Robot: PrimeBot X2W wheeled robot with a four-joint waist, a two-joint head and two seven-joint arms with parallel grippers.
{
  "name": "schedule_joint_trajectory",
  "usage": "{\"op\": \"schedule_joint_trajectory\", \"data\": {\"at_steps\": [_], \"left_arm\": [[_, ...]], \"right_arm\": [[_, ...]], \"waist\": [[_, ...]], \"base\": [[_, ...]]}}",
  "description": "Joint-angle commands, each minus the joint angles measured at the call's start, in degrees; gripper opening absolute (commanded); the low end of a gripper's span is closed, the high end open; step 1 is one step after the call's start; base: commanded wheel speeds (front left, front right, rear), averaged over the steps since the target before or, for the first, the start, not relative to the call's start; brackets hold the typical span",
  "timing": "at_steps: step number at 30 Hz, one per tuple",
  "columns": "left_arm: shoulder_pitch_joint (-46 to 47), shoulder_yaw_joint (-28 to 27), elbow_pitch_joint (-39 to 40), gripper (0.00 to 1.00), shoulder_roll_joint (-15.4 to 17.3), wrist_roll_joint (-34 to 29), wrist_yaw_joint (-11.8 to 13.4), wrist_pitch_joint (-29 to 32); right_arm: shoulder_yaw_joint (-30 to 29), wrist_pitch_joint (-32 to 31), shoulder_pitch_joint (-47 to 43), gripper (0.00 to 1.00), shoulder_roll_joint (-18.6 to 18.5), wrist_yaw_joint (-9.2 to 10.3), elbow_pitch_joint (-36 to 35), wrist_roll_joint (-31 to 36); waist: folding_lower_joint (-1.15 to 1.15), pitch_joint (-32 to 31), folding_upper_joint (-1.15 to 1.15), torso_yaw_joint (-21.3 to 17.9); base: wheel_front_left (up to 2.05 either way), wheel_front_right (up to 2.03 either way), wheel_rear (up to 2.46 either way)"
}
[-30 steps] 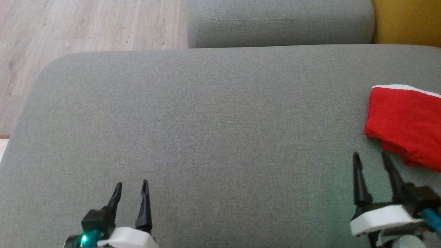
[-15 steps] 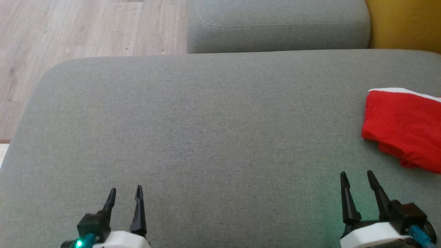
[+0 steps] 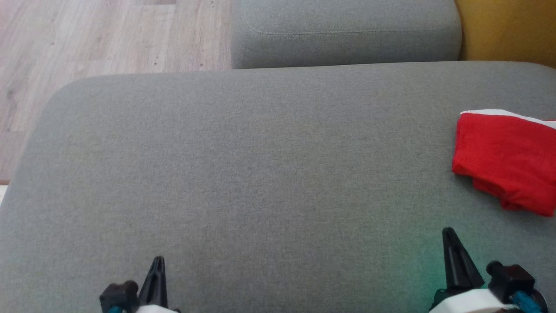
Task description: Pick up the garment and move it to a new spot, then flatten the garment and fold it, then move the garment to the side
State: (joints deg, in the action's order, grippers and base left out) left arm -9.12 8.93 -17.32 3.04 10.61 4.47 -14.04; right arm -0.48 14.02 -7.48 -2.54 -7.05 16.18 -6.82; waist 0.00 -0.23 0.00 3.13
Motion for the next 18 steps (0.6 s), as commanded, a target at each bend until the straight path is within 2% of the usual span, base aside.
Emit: {"op": "schedule_joint_trajectory", "data": {"at_steps": [1, 18], "left_arm": [[1.1, -0.3, 1.5, 0.00, 0.1, 1.5, -0.2, 0.3], [3.1, -2.1, 1.6, 0.00, 0.3, 12.9, -1.8, 2.9]], "right_arm": [[-0.1, -0.3, 0.8, 0.00, 0.0, -0.01, -1.6, -1.7], [-0.6, -2.9, 2.6, 0.00, -0.3, -0.07, -1.6, -13.7]], "waist": [[0.00, 0.0, 0.00, 0.0], [0.00, 0.1, 0.00, -0.5]], "base": [[0.00, 0.00, 0.00], [0.00, 0.00, 0.00]]}}
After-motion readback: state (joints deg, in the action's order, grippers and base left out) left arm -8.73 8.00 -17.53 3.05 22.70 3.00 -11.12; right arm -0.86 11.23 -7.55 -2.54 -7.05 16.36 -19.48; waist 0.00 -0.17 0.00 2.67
